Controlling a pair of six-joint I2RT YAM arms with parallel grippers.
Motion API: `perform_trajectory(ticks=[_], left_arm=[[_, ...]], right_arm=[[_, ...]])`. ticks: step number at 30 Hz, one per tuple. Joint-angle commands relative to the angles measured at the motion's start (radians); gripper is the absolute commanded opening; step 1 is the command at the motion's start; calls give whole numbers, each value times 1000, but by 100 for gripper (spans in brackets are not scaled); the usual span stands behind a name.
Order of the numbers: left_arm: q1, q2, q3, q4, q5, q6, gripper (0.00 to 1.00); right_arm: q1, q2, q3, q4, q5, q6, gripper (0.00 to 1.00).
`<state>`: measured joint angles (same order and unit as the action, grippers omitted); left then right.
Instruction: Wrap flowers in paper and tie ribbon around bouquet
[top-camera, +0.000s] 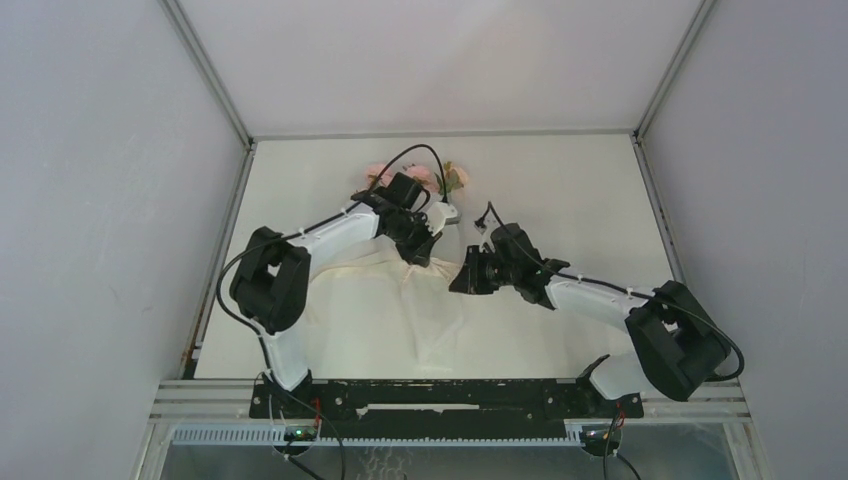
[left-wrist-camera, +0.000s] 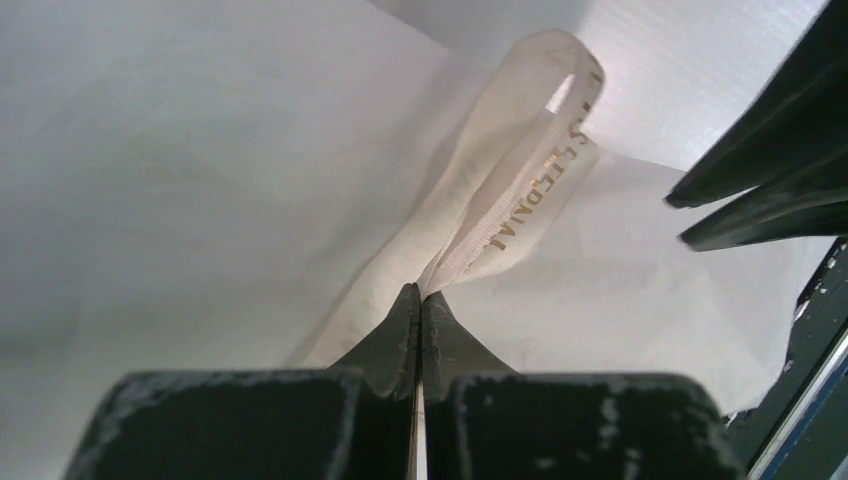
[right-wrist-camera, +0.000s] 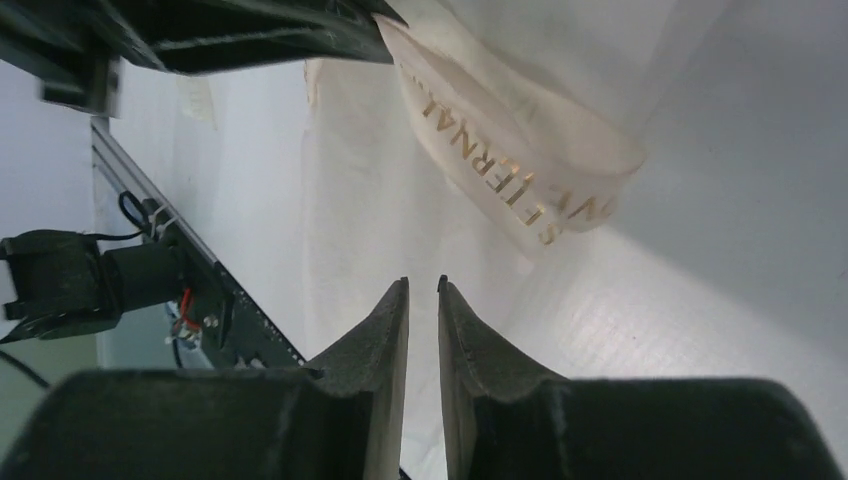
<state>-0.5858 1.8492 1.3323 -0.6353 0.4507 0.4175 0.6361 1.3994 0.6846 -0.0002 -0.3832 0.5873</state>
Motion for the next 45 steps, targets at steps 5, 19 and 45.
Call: perform_trajectory(ticks=[5, 19, 45], left_arm=[[11, -14, 99, 25, 19, -24, 0], [55, 43, 121, 118, 65, -166, 0], [60, 24, 113, 178, -75, -135, 0]], right_arm=[[103, 61, -10, 333, 202, -4, 27], [93, 253, 0, 464, 516, 406, 32], [-108, 24, 73, 176, 235, 118, 36]])
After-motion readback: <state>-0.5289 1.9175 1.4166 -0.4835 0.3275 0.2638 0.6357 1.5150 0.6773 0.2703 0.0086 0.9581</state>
